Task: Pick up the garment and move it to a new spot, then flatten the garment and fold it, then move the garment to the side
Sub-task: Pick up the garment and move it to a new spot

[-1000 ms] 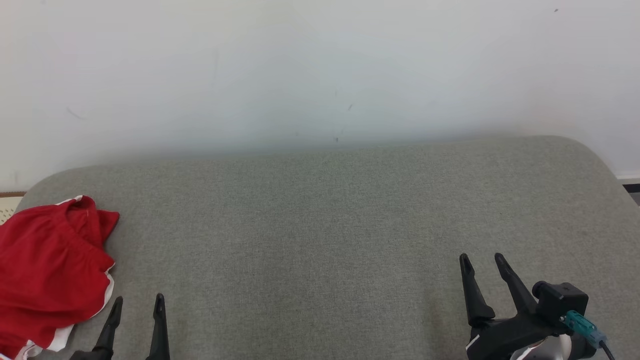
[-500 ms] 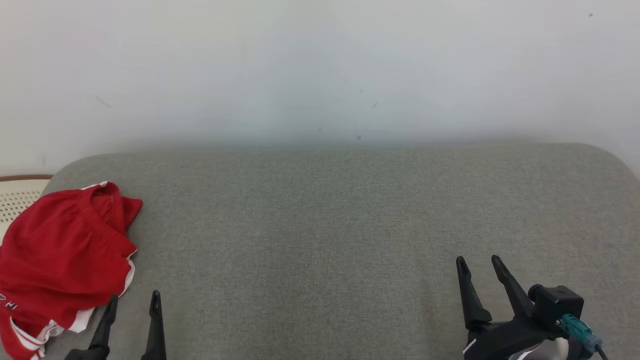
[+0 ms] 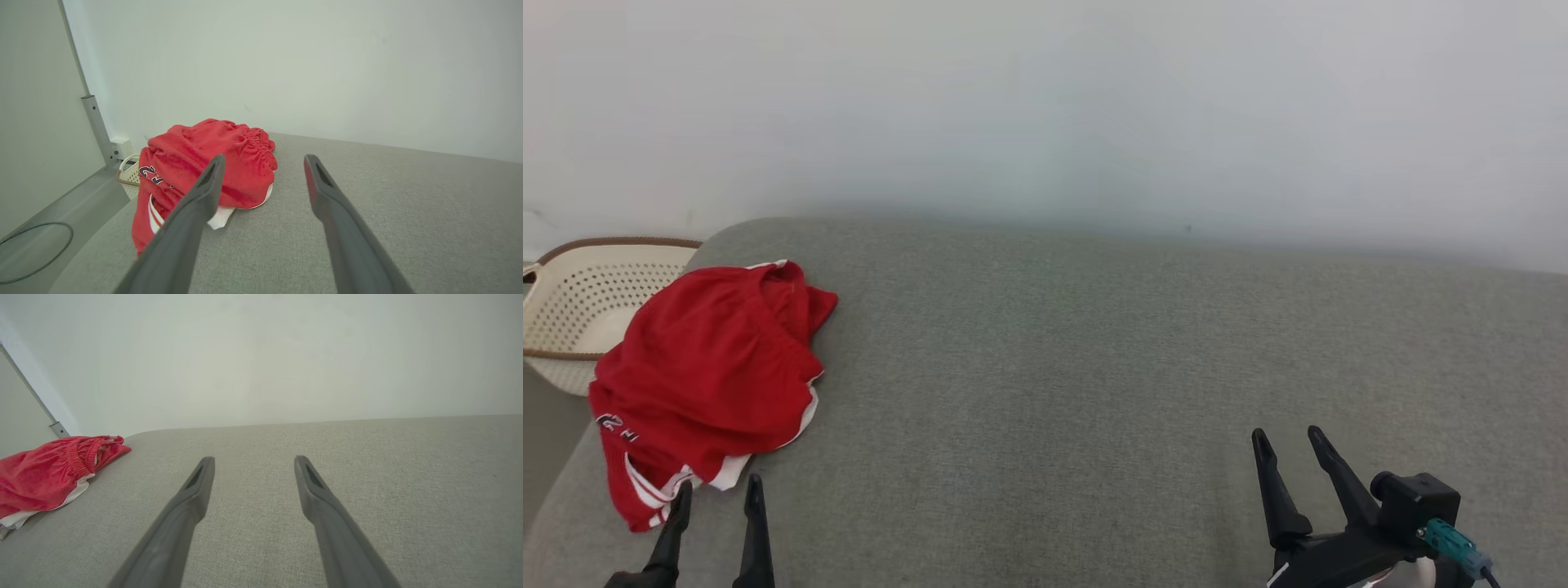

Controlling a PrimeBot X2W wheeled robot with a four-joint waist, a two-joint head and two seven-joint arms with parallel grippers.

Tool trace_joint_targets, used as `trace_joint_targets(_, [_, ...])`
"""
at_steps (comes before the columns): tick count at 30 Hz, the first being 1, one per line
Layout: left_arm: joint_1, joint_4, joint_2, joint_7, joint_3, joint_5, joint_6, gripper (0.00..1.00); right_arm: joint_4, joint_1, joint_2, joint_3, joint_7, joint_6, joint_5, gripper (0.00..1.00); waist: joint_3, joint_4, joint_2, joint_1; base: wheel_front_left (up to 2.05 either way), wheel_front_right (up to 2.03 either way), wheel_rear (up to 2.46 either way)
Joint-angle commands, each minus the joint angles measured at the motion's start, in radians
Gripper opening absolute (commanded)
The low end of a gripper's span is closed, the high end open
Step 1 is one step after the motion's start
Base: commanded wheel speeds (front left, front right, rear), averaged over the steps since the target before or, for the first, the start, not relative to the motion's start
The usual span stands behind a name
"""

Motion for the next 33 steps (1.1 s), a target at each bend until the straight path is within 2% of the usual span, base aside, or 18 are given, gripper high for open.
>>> trace_joint_targets(1, [0.009,0.001,0.01,0.001,0.003,-0.002,0.005,1.0,0.003,-0.006,-0.004,0.005,-0.008,0.001,0.002,1.0,-0.005,0.057,0.0,0.0,0.0,0.0,0.0])
trace_joint_targets(13, [0.018,-0.01,0.03,0.022,-0.003,-0.001,0.011,1.0,0.034,-0.014,0.0,0.045,-0.03,0.001,0.016,1.0,-0.021,0.206,0.0,0.0,0.0,0.0,0.0])
trace_joint_targets(21, [0.024,-0.017,0.041,0.03,0.004,0.0,0.023,1.0,0.05,-0.028,-0.003,0.073,-0.042,0.001,0.027,1.0,-0.029,0.268,0.0,0.0,0.0,0.0,0.0])
trace_joint_targets(33, [0.048,-0.041,0.05,0.021,0.025,-0.014,0.049,1.0,0.07,-0.059,-0.011,0.121,-0.051,0.001,0.039,1.0,-0.013,0.284,0.0,0.0,0.0,0.0,0.0])
